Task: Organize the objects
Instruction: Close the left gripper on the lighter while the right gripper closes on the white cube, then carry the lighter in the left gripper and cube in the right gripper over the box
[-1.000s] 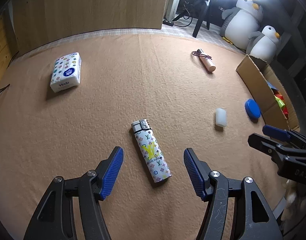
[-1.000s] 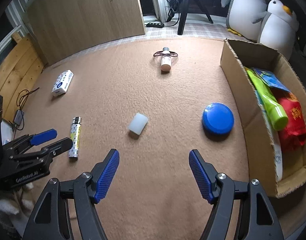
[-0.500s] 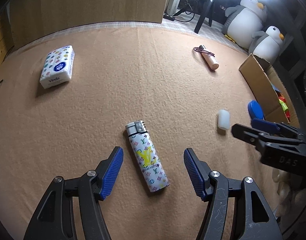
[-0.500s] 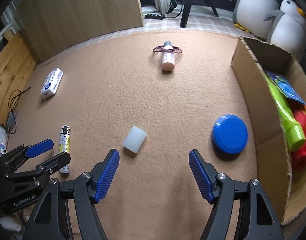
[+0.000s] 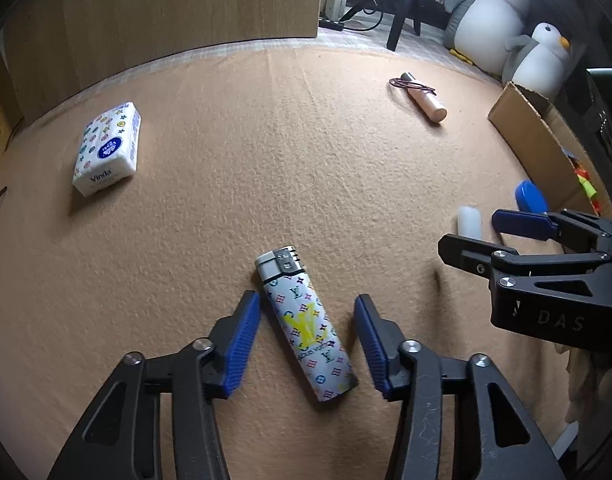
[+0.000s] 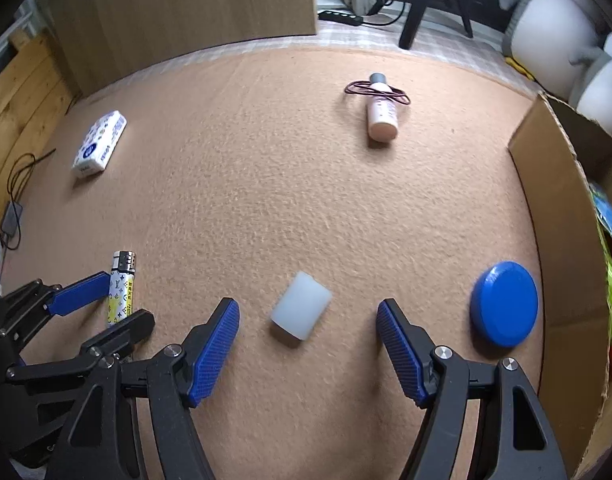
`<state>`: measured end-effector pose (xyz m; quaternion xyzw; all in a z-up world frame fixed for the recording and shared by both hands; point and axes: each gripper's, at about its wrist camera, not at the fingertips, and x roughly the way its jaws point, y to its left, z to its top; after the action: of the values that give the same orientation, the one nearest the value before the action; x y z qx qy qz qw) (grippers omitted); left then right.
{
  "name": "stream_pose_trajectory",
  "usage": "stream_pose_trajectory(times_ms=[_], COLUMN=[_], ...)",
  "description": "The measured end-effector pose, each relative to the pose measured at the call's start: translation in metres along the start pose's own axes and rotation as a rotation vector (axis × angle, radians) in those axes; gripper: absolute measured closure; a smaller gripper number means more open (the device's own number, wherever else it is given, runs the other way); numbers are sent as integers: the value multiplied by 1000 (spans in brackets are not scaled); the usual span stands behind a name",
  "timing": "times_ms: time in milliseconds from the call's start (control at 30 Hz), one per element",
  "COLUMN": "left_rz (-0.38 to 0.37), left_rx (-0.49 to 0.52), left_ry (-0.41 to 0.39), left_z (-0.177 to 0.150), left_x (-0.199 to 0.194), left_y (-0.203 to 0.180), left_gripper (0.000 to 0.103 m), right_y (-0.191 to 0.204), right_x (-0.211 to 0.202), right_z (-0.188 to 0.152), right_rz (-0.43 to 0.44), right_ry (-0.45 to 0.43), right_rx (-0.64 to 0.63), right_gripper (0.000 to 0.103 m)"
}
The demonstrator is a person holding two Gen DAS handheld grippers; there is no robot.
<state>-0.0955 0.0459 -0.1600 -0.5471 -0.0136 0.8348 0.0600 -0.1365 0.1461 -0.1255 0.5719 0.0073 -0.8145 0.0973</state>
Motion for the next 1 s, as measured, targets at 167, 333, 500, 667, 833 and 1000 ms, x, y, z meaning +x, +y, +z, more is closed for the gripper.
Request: stream_pose_trajectory(times_ms=[167, 333, 500, 667, 833, 1000], left_rz=[-6, -32, -44, -60, -66, -82], left_rx=[5, -26, -46, -35, -44, -71], left_ry=[-7, -4, -3, -5, -6, -10], left_z=[-2, -2, -3, -7, -13, -15], left_x=[-1, -2, -3, -6, -9, -16], left_y=[10, 18, 19, 11, 9, 15], left_gripper=[72, 77, 78, 78, 78, 78], right_y=[2, 1, -8, -15, -16, -22], right_x=[2, 2, -2, -9, -19, -35], right_z=[1, 2, 0, -9, -17, -26], right_rz=[-20, -42, -31, 10, 24, 51], right_ry=[-7, -16, -28, -40, -64, -90], right_rx=[-25, -59, -40, 2, 7, 30], right_gripper=[41, 56, 74, 86, 89, 89])
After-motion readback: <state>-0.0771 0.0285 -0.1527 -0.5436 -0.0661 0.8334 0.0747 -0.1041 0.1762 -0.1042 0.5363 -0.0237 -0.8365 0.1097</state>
